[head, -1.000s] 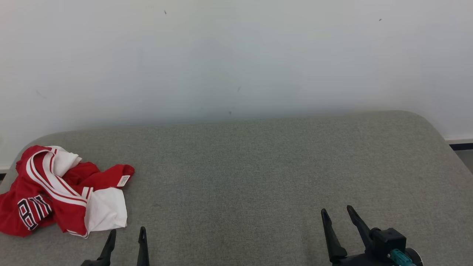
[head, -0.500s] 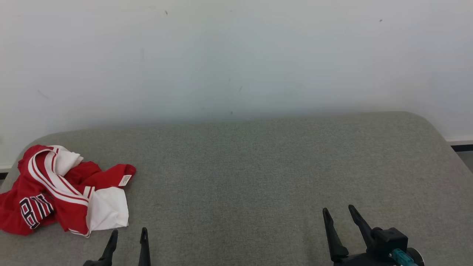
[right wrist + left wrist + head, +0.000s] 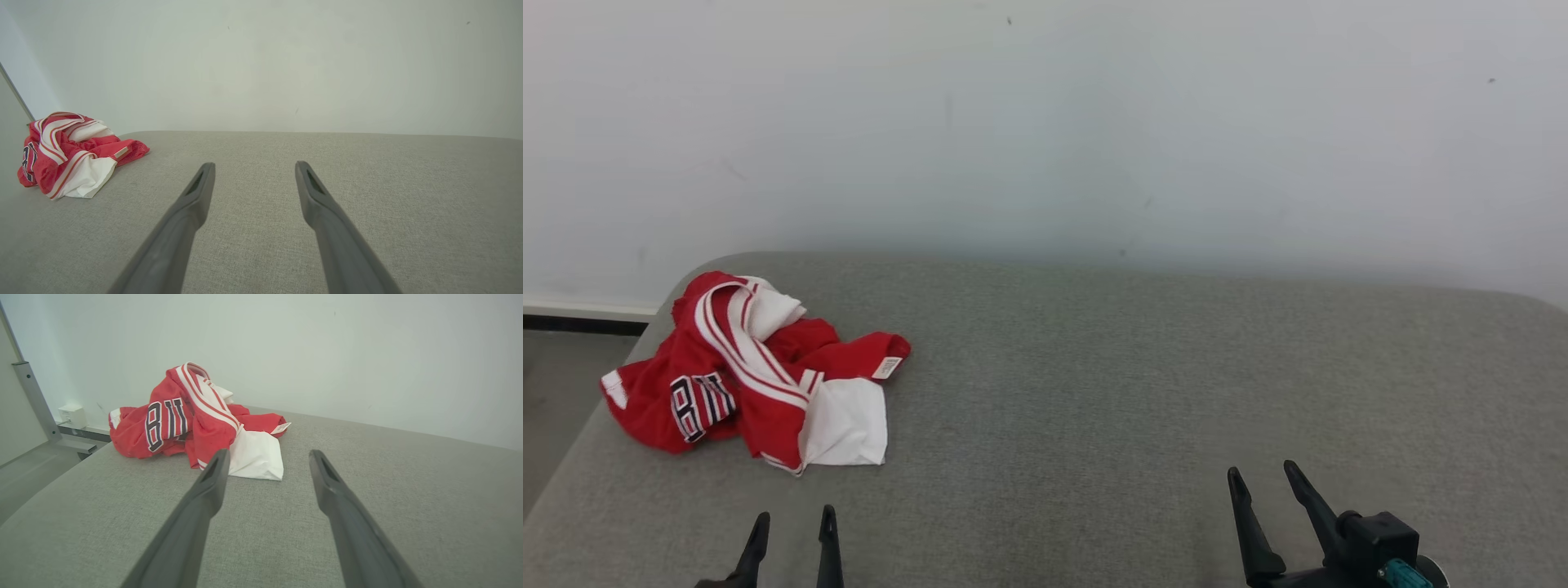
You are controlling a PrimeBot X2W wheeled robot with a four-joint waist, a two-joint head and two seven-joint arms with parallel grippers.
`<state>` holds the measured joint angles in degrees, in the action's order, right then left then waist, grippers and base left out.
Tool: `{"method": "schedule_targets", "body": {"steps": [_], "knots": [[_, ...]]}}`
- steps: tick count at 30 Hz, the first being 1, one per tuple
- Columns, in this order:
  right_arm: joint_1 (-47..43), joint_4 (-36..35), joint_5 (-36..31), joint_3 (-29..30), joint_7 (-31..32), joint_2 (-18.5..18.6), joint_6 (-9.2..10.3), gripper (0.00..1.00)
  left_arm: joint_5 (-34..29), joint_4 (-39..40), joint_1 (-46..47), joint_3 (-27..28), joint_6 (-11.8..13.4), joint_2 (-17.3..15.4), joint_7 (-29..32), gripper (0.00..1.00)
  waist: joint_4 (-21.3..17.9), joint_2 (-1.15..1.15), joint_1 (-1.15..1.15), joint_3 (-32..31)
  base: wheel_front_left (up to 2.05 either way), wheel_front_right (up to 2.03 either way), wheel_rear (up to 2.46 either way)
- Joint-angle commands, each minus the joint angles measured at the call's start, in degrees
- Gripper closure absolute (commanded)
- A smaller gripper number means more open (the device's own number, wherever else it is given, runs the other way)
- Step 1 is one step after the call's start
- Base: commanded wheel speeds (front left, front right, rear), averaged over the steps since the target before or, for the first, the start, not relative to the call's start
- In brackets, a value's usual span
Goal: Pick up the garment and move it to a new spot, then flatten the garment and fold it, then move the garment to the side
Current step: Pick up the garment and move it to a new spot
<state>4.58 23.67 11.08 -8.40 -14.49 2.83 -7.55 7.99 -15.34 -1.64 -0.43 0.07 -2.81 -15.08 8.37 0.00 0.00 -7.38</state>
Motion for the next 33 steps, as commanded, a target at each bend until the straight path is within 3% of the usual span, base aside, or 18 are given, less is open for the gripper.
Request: {"method": "schedule_targets", "body": {"steps": [1, 13, 33], "knots": [[-0.6, 0.1, 0.5, -0.1, -0.3, 0.1, 0.12, 0.0, -0.1, 0.1, -0.7, 0.2, 0.2, -0.3, -0.1, 0.0, 5.0, 0.0, 0.0, -0.5, 0.0, 0.0, 0.0], [0.6, 0.6, 2.9, -3.2, -0.6, 0.1, 0.12, 0.0, 0.4, 1.7, -2.0, 2.7, 0.9, -1.8, -0.1, 0.0, 15.6, 0.0, 0.0, -0.3, 0.0, 0.0, 0.0], [5.0, 2.1, 4.1, -6.6, -0.7, 0.1, 0.12, 0.0, 1.3, 5.6, -3.8, 6.3, 2.1, -1.6, -0.1, 0.0, 18.3, 0.0, 0.0, 2.5, 0.0, 0.0, 0.0]]}}
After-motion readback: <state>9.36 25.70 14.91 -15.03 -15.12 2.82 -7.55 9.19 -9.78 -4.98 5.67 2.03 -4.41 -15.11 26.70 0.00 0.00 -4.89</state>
